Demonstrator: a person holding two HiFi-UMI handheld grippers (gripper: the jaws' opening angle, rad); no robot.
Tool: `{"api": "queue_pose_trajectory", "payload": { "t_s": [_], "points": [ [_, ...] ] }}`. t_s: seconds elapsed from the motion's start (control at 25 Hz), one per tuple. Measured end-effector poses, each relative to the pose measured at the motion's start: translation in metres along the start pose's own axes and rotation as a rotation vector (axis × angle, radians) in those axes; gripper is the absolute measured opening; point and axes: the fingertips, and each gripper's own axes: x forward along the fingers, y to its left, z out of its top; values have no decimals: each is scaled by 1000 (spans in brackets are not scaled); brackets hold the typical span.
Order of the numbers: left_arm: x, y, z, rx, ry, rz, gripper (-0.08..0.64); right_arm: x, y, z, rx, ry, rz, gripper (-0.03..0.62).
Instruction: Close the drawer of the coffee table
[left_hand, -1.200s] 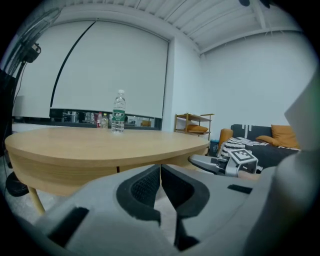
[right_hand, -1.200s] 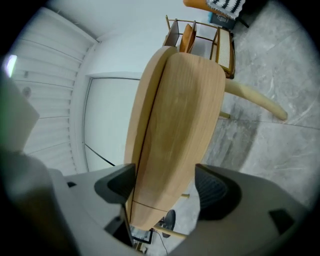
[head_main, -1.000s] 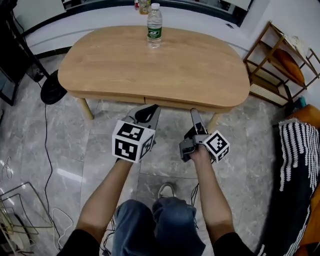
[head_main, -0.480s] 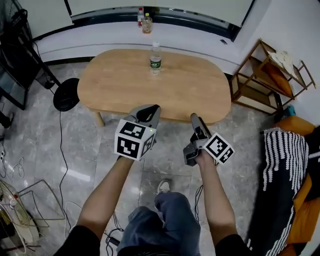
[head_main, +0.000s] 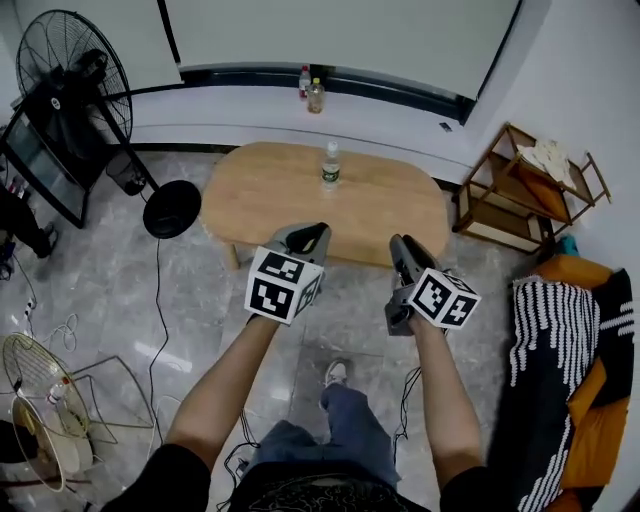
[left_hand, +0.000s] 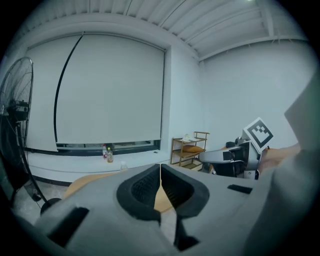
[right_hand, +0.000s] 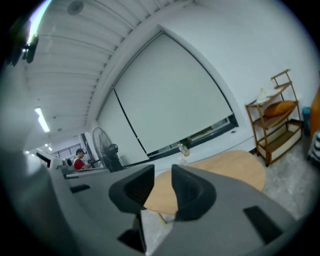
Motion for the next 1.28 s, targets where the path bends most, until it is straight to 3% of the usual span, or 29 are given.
{"api": "queue_pose_trajectory", "payload": {
  "t_s": [0.24,0.48,0.64,0.84,1.28],
  "points": [
    [-69,-9,55,8,-45,15,8,-39,85,47,-242,26,1,76],
    [-136,-20,70,19,-87,35,5,-87,144,51,-362,14,-4,42],
    [-173,-29,75,31,-106,43,5,-118,173,51,-397,-9,-13,5],
    [-203,-47,68,58,-117,42,5,-148,193,39,-437,-19,-10,5],
    [-224,-62,61,74,-117,40,5,-168,209,33,-459,-47,-16,5]
  ]
}}
